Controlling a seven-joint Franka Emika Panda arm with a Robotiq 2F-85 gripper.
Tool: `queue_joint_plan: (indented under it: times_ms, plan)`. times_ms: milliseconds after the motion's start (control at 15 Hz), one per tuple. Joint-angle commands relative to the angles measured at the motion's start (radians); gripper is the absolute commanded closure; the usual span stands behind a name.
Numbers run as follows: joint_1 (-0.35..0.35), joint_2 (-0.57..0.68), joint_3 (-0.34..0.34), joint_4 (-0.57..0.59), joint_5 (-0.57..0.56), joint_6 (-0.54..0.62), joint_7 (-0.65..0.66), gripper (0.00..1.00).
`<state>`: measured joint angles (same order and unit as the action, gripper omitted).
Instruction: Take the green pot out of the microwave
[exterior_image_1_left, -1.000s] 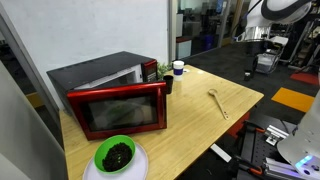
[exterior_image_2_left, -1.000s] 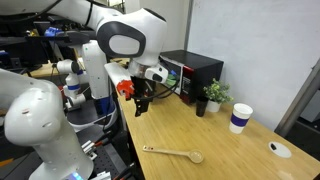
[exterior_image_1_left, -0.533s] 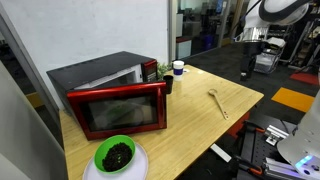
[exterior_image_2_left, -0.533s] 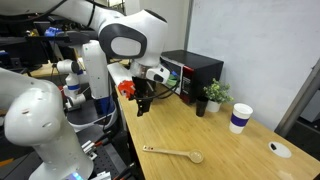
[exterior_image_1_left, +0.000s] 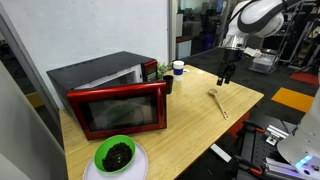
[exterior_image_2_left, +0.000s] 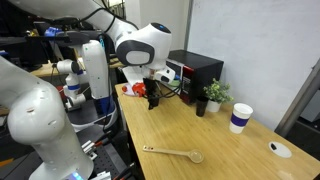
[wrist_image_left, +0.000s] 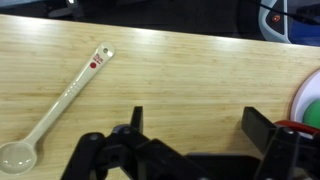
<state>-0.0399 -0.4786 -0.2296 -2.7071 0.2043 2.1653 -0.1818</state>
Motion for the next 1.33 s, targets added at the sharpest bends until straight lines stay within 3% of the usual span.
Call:
queue_joint_plan:
  times_ms: [0, 467, 1267]
  plan:
    - [0.046, 0.129, 0.045, 0.08, 0.083, 0.098, 0.003, 0.0]
    - [0.084, 0.343, 0.105, 0.261, 0.172, 0.227, 0.04, 0.0]
    - [0.082, 0.6, 0.238, 0.548, 0.281, 0.288, 0.132, 0.0]
